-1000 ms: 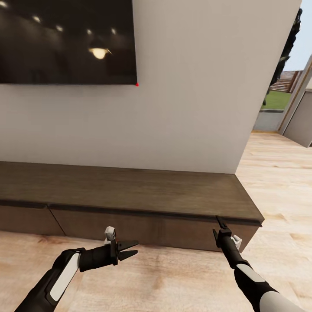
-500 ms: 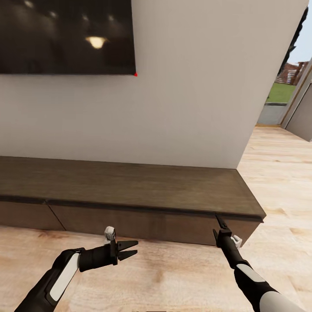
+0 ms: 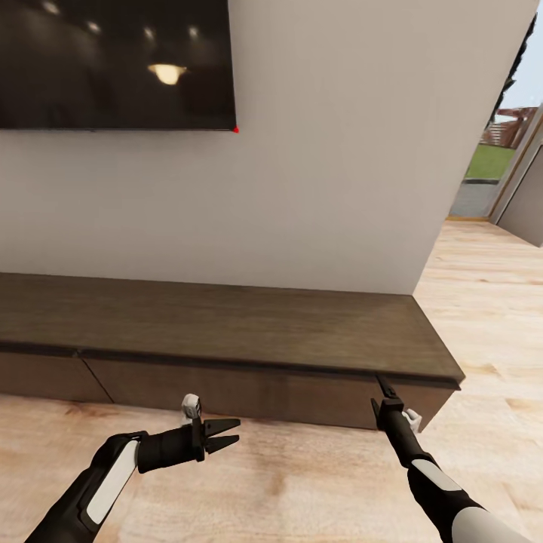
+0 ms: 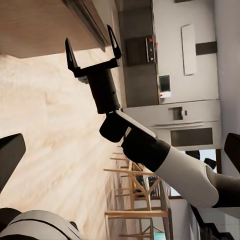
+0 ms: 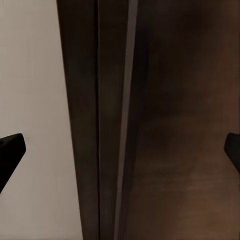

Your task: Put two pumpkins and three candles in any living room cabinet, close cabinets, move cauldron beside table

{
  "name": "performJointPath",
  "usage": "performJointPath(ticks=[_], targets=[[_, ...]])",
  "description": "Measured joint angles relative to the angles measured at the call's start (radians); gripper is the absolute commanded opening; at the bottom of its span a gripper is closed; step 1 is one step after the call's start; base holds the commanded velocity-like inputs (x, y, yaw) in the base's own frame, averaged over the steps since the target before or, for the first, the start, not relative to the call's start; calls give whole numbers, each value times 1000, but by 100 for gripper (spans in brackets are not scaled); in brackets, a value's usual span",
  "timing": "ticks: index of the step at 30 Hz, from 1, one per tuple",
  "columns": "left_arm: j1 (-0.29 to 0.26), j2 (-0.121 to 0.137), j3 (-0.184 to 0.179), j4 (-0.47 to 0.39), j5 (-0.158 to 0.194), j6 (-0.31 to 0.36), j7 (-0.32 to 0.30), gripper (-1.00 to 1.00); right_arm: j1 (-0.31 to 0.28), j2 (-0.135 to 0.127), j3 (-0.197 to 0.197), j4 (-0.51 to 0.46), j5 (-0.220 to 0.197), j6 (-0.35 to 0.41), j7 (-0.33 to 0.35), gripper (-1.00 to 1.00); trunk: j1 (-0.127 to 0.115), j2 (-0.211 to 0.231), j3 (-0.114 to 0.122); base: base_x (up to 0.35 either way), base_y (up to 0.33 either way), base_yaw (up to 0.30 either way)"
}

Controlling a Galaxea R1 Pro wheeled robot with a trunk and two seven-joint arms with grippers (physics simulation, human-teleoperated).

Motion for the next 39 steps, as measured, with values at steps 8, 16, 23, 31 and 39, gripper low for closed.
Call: performJointPath(ticks=[8, 16, 23, 31, 39], targets=[[0, 0, 0, 0, 0, 0, 1, 100, 0, 0, 0, 0, 1, 0, 0, 100, 0, 0, 0, 114, 0, 0], [0, -1, -1, 0, 0, 0, 1, 100, 0, 0, 0, 0, 1, -1, -1, 100, 0, 0, 0, 84, -12, 0], [0, 0, 0, 0, 0, -1, 1, 100, 0, -4, 0, 2, 1, -2, -1, 100, 0, 0, 0, 17, -4, 0], [0, 0, 0, 0, 0, -1, 1, 100, 0, -5, 0, 3, 1, -2, -1, 100, 0, 0, 0, 1, 0, 0], [0, 1, 0, 0, 0, 0, 0, 100, 0, -6, 0, 3, 1, -1, -1, 100, 1, 0, -8, 0, 0, 0]])
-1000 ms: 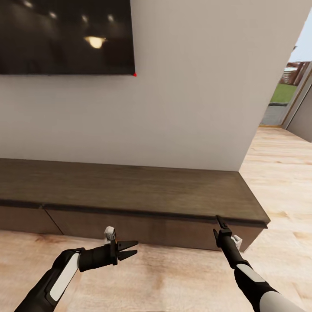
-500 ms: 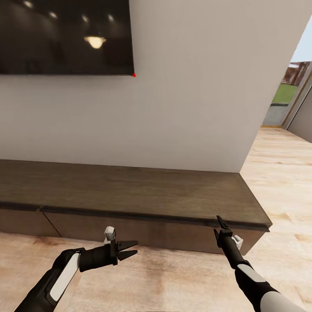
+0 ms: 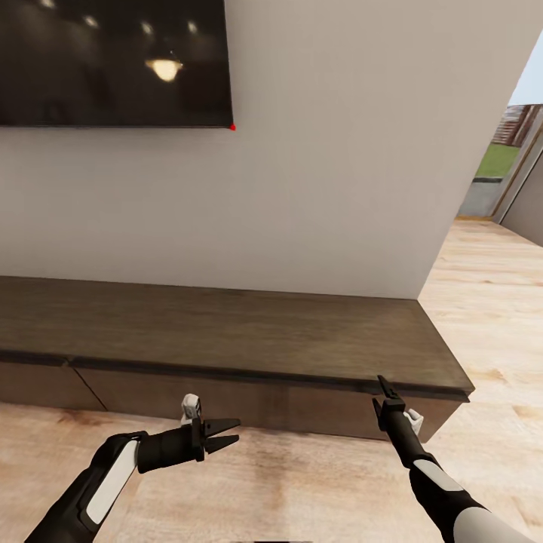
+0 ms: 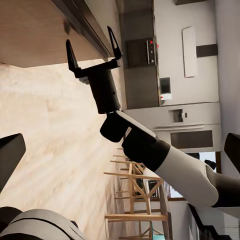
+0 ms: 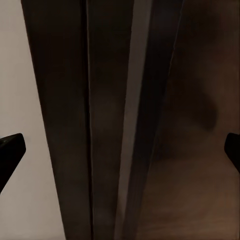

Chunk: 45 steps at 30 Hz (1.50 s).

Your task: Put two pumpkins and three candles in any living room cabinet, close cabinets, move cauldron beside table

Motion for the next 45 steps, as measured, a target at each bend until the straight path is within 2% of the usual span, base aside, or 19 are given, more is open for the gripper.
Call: performJointPath(ticks=[7, 11, 32, 33, 45], targets=[[0, 1, 0, 0, 1, 0, 0, 100, 0, 0, 0, -1, -1, 0, 1, 100, 0, 0, 0, 0, 0, 0], [0, 1, 0, 0, 0, 0, 0, 100, 0, 0, 0, -1, -1, 0, 1, 100, 2, -1, -15, 0, 0, 0], [0, 3, 1, 0, 1, 0, 0, 100, 0, 1, -1, -2, 0, 0, -1, 100, 2, -1, -15, 0, 0, 0], [0, 3, 1, 0, 1, 0, 0, 100, 0, 1, -1, -2, 0, 0, -1, -100, 2, -1, -15, 0, 0, 0], [0, 2, 1, 0, 1, 0, 0, 100, 0, 1, -2, -3, 0, -1, -9, -100, 2, -1, -16, 0, 0, 0]])
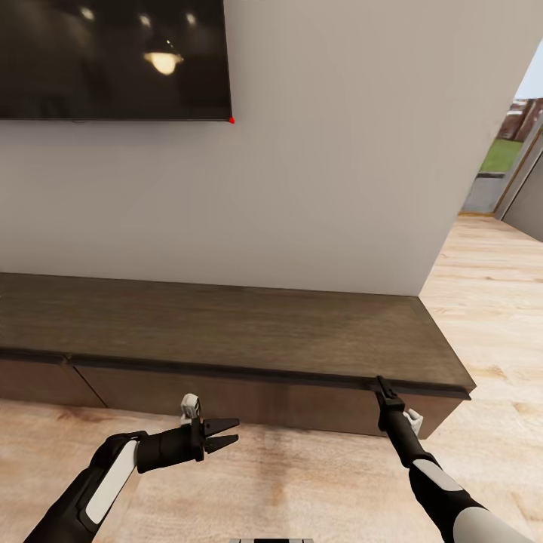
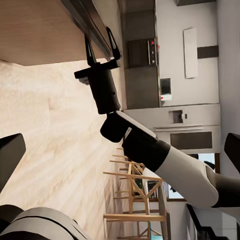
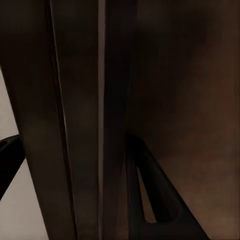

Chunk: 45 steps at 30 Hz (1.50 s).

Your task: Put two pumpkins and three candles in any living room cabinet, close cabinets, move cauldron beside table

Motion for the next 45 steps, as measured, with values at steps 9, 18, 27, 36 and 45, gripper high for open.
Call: performJointPath(ticks=[9, 18, 27, 36, 45], targets=[[0, 0, 0, 0, 0, 0, 0, 100, 0, 0, 2, -1, 0, 1, 1, -100, 0, 0, 0, -50, 0, 0], [0, 0, 0, 0, 0, 0, 0, 100, -1, -1, 3, -2, 3, 0, 3, -100, 0, 0, 0, -2, 0, 0], [0, 0, -1, 0, 0, 0, 0, 100, -1, -1, 3, -2, 3, 0, 3, -100, 0, 0, 0, 0, 0, 0], [0, -1, 0, 0, 0, 0, 0, 100, -1, -1, 3, -3, 2, 1, 0, -100, 0, 0, 0, -14, 0, 0], [0, -2, -2, 1, 0, 0, 0, 100, -1, -1, 12, -5, 7, 1, 0, -100, 0, 0, 0, -242, 0, 0]])
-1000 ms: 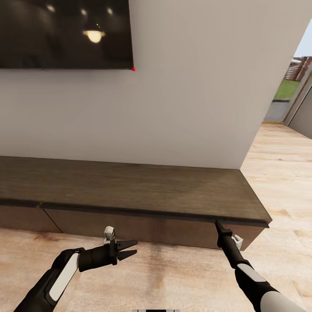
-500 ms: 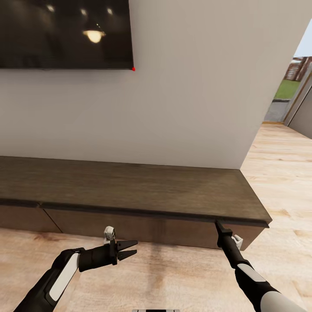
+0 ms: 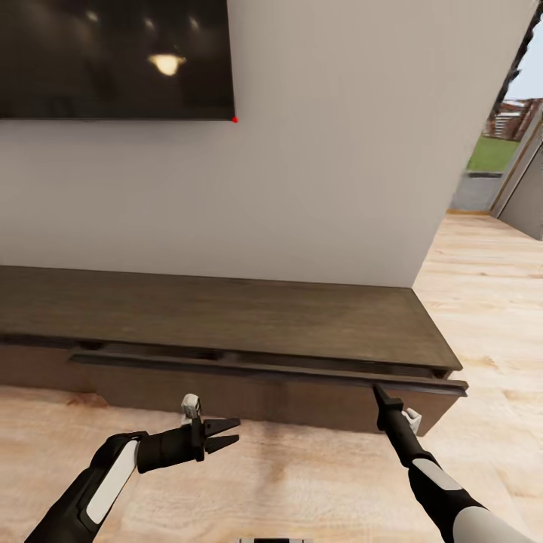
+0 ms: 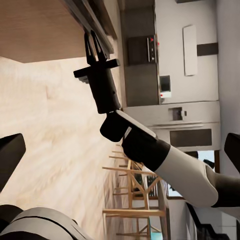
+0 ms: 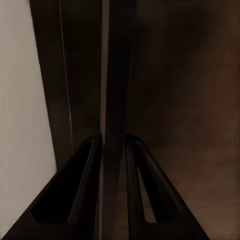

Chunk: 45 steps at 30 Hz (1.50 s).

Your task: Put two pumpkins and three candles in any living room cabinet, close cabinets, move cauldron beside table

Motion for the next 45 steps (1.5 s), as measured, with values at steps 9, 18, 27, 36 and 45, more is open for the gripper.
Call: performJointPath(ticks=[9, 18, 27, 36, 45], targets=[[0, -2, 0, 0, 0, 0, 0, 100, 0, 0, 12, -4, 6, 0, -1, -100, 0, 0, 0, -293, 0, 0], [0, 0, 0, 0, 0, 0, 0, 100, 0, 6, 15, -6, 9, -1, -1, -100, 0, 0, 0, -294, 0, 0], [0, 0, 0, 0, 0, 0, 0, 100, 0, 14, 15, -7, 9, -1, -1, -100, 0, 0, 0, -294, 0, 0], [0, 0, 0, 0, 0, 0, 0, 100, 0, 18, 15, -7, 9, -1, -1, -100, 0, 0, 0, -164, 0, 0], [0, 0, 0, 0, 0, 0, 0, 100, 0, 19, 15, -7, 9, -1, -1, -100, 0, 0, 0, -62, 0, 0]])
